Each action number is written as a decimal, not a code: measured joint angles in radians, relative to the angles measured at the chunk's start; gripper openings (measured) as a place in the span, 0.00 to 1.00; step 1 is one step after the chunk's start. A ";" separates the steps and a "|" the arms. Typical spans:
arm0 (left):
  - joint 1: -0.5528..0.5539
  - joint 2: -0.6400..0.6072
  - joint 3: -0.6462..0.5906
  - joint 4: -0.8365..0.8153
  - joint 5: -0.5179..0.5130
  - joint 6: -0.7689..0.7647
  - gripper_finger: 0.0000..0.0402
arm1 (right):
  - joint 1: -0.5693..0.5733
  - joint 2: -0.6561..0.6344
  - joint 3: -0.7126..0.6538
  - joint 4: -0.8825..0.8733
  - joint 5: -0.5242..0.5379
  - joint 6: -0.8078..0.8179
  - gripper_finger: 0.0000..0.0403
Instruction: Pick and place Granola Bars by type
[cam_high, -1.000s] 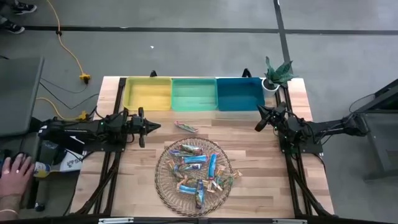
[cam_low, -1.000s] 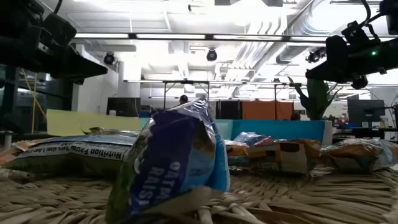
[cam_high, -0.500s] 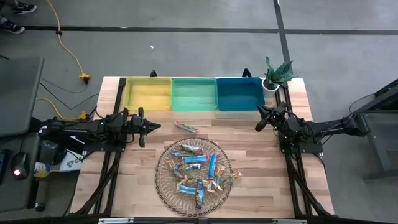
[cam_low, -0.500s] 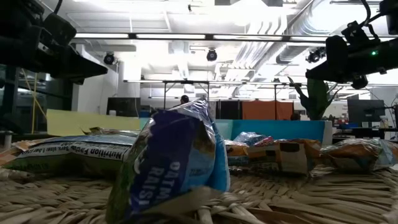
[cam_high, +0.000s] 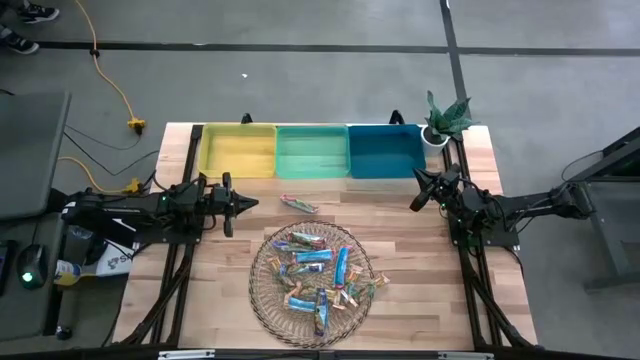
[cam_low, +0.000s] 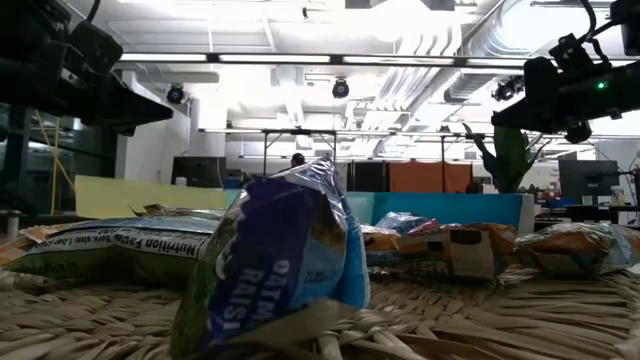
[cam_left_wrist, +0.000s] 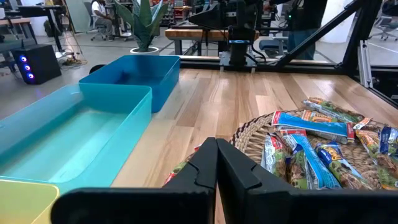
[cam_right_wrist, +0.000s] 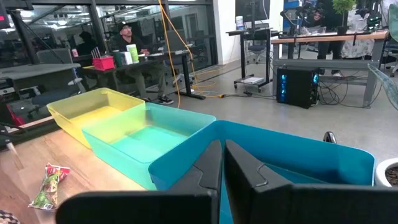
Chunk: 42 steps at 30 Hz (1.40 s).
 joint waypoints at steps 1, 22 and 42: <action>0.000 0.000 0.000 0.000 0.000 0.000 0.00 | 0.000 0.000 0.000 0.000 0.000 0.000 0.00; 0.000 0.000 0.000 0.022 0.000 -0.011 0.00 | 0.000 0.000 0.000 0.000 0.000 0.000 0.00; 0.000 0.000 0.111 0.089 -0.159 -0.082 0.00 | 0.000 0.000 0.000 0.000 0.000 0.000 0.00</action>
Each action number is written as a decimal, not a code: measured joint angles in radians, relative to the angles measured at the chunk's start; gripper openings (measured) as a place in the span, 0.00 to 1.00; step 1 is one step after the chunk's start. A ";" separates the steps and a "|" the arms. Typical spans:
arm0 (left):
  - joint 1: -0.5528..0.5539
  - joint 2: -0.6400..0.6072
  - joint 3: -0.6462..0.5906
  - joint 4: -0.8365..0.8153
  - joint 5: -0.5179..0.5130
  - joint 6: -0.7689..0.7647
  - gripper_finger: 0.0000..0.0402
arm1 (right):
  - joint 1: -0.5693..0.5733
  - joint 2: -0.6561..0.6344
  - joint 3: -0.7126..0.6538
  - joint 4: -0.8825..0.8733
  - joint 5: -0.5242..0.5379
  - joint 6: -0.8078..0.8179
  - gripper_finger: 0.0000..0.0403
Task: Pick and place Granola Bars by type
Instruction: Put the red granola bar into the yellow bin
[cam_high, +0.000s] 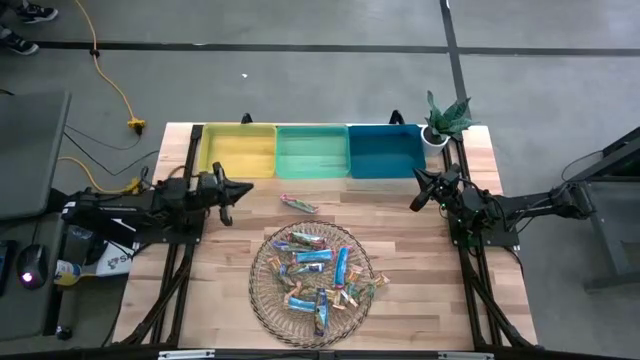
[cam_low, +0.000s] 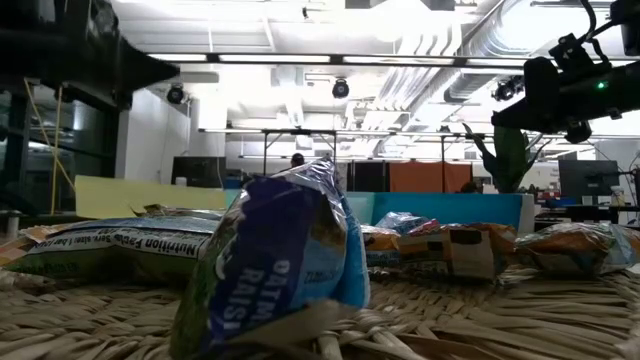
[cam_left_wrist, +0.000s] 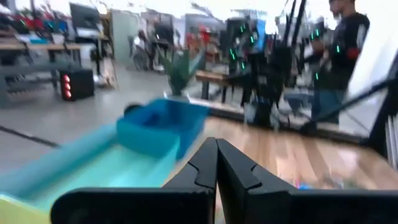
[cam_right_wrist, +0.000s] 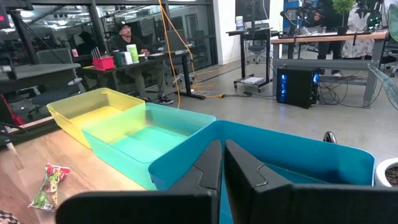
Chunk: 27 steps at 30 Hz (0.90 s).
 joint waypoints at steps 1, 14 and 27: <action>0.000 0.001 0.013 -0.003 -0.004 0.000 0.00 | 0.000 0.000 0.000 0.000 0.000 0.000 0.00; 0.000 0.215 0.322 -0.016 -0.006 0.041 0.14 | 0.000 0.000 0.000 0.000 0.000 0.000 0.00; 0.001 0.878 0.988 -0.718 -0.010 0.175 0.49 | 0.000 0.000 0.000 0.000 0.000 0.000 0.00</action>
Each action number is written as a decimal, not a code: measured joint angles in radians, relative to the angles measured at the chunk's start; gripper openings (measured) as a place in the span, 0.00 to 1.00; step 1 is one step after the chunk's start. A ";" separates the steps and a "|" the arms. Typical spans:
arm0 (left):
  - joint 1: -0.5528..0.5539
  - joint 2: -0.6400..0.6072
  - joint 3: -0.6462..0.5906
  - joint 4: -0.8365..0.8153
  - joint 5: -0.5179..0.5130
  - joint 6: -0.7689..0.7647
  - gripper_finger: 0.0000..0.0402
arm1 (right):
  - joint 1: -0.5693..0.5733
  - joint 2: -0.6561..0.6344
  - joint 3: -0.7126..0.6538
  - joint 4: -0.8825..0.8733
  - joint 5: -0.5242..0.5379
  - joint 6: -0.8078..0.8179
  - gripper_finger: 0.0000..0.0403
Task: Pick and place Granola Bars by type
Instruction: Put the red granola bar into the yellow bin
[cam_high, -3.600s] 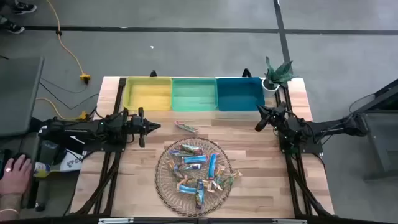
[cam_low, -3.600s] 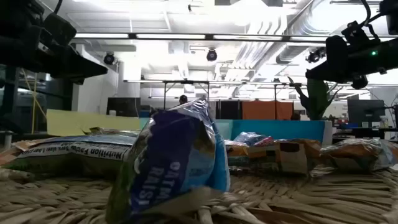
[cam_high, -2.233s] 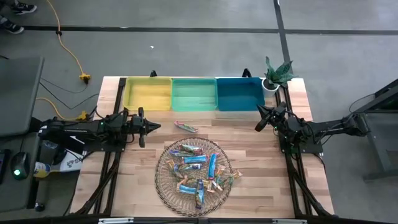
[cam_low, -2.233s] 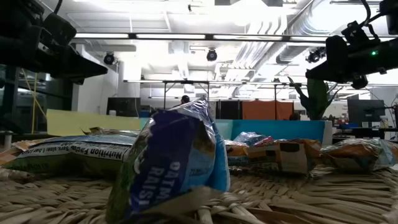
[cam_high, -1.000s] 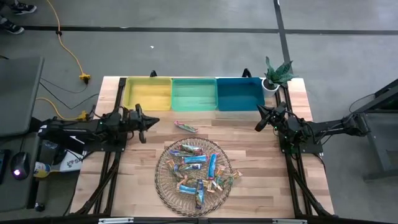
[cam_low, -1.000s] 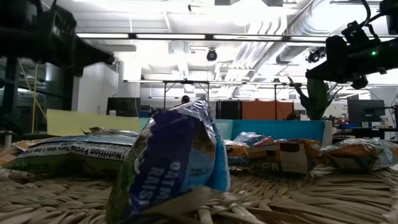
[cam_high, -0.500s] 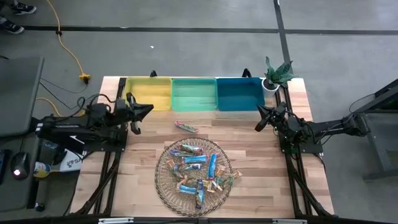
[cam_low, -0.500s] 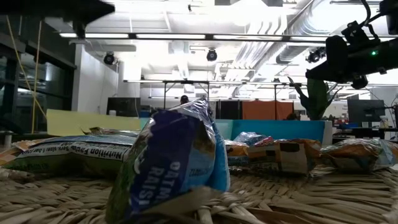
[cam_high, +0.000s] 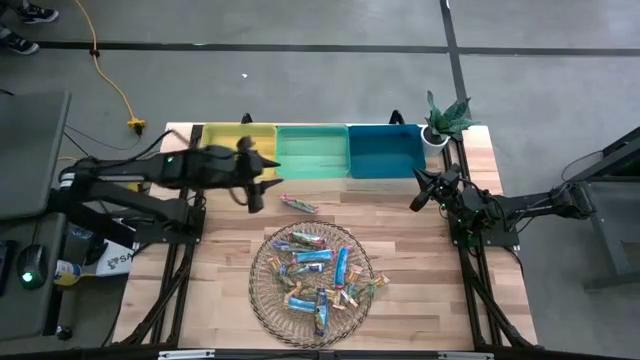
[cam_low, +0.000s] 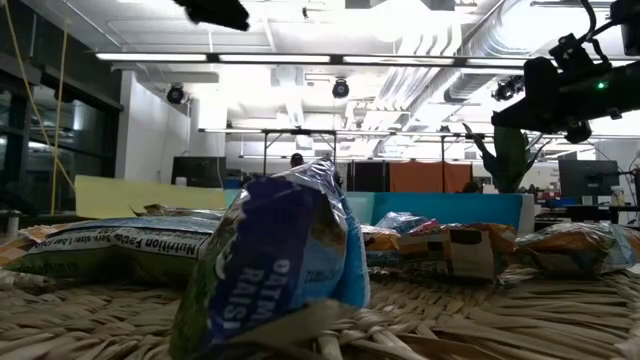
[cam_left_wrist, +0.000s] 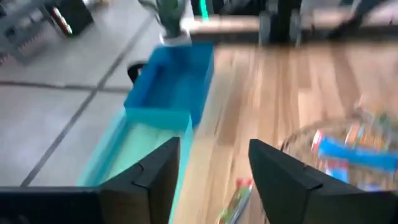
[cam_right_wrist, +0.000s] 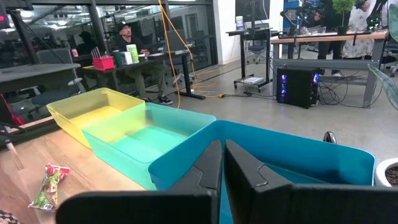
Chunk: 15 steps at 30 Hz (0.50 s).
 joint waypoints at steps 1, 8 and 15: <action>0.001 0.047 0.051 -0.063 0.011 0.023 0.51 | 0.000 0.000 0.000 0.000 0.000 0.000 0.00; 0.069 0.326 0.317 -0.460 0.160 0.176 0.54 | 0.000 0.000 0.000 0.000 0.000 0.000 0.00; 0.161 0.458 0.354 -0.500 0.419 0.324 0.54 | 0.000 0.000 0.000 0.000 0.000 0.000 0.00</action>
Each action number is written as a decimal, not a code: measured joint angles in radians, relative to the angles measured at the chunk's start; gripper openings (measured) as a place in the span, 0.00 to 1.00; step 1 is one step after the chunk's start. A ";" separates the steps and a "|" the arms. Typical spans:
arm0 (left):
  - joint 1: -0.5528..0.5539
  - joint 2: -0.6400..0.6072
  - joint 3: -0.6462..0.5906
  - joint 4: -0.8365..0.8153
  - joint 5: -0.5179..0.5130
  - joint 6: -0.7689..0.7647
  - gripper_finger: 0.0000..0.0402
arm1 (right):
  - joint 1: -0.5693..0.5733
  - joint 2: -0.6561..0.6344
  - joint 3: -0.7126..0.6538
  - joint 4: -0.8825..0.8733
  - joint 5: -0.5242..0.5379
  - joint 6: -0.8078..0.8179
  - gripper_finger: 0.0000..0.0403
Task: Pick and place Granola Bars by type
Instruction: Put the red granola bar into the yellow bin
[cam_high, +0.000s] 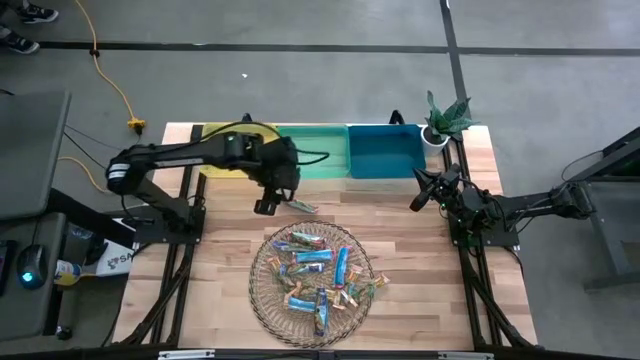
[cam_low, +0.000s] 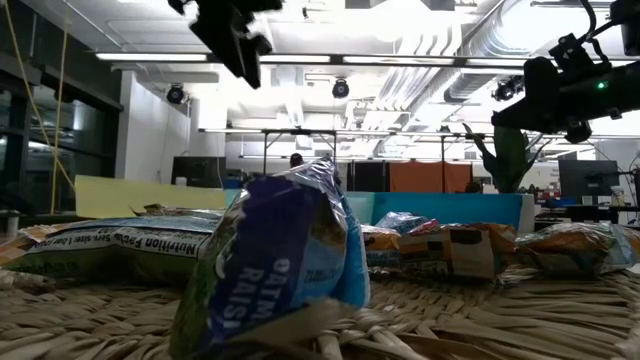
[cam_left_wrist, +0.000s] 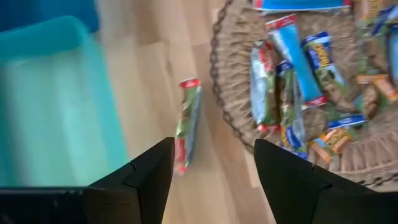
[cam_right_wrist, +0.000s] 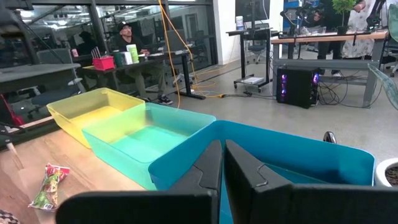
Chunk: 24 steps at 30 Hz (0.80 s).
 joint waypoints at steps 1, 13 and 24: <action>0.016 0.016 -0.005 0.002 0.030 0.019 0.54 | 0.000 0.000 0.000 0.000 0.000 0.000 0.00; 0.122 0.268 -0.007 0.067 0.143 0.191 0.54 | 0.000 0.000 0.000 -0.004 0.000 0.000 0.00; 0.121 0.448 -0.008 0.192 0.124 0.247 0.54 | 0.000 0.001 0.000 -0.004 -0.006 0.000 0.00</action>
